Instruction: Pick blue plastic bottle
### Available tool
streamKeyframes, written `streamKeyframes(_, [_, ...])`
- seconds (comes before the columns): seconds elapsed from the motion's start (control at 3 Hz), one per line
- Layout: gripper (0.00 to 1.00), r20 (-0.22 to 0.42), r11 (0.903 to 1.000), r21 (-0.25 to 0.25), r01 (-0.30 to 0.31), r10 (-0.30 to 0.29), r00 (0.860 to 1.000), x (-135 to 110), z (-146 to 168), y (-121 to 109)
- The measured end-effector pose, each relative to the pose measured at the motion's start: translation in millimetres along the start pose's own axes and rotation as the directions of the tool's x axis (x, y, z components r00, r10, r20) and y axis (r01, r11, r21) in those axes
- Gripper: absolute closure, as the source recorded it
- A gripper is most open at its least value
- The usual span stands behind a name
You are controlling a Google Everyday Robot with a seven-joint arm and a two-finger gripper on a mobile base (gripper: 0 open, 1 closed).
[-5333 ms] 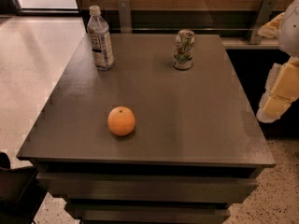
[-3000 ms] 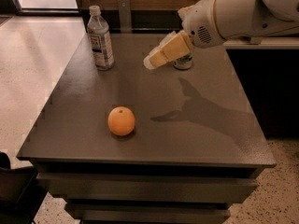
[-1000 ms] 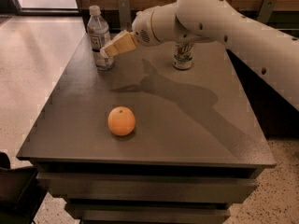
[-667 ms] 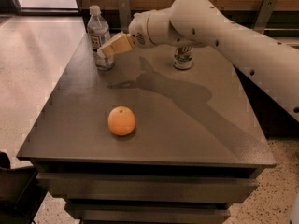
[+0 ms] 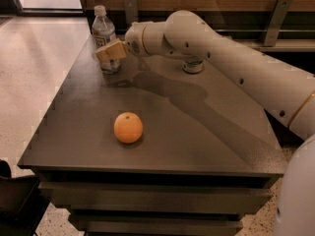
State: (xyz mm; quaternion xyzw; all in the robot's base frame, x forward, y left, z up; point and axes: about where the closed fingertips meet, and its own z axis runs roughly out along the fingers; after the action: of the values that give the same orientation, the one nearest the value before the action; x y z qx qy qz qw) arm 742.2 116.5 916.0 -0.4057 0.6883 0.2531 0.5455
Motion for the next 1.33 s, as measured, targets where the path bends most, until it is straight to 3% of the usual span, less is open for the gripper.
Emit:
streamKeyframes(0.33, [0.0, 0.038, 0.999, -0.014, -0.041, 0.042, 0.998, 3, 20, 6])
streamKeyframes(0.67, [0.15, 0.086, 0.9978, -0.027, -0.061, 0.063, 0.994, 1, 36, 13])
streamKeyframes(1.0, [0.38, 0.128, 0.9963, -0.051, -0.069, 0.075, 0.989, 0, 54, 22])
streamKeyframes(1.33, [0.63, 0.128, 0.9961, -0.056, -0.069, 0.075, 0.989, 0, 56, 25])
